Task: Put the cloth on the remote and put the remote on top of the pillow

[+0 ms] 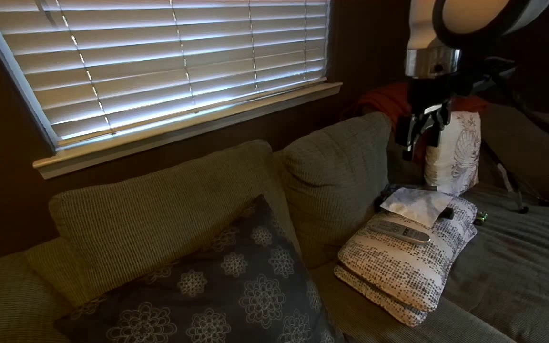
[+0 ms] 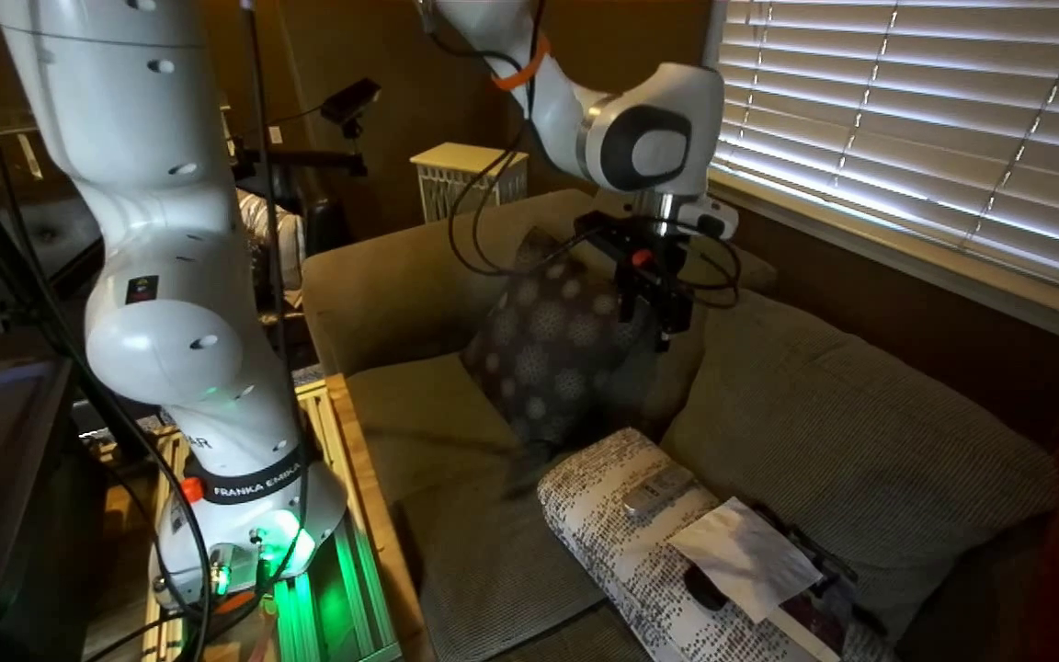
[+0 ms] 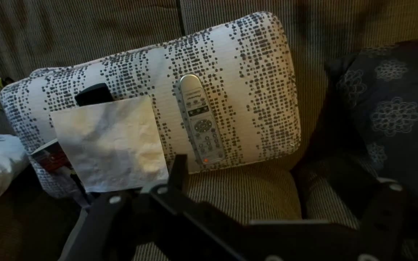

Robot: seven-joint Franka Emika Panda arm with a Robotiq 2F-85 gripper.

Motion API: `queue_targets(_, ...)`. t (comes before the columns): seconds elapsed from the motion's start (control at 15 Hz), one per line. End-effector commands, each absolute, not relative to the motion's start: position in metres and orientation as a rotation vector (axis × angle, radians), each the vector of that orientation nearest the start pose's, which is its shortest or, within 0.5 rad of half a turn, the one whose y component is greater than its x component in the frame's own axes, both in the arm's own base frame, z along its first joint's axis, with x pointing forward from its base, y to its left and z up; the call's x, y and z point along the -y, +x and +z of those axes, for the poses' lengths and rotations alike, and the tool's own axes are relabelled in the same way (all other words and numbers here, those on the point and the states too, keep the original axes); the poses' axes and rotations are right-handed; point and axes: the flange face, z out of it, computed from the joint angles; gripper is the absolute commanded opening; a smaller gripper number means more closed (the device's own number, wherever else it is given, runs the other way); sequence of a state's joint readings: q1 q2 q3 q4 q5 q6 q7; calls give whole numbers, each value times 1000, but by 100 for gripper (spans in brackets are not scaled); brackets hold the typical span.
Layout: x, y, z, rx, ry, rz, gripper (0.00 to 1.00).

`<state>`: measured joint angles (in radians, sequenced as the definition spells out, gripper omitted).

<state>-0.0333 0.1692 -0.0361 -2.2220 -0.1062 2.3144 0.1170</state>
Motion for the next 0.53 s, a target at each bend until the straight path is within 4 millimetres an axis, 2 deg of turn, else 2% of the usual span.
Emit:
queue_targets(0.0,56,565,252,-234,-3231,188,100)
queue_targets(0.47,103,602,182,-194,-3307,159,100)
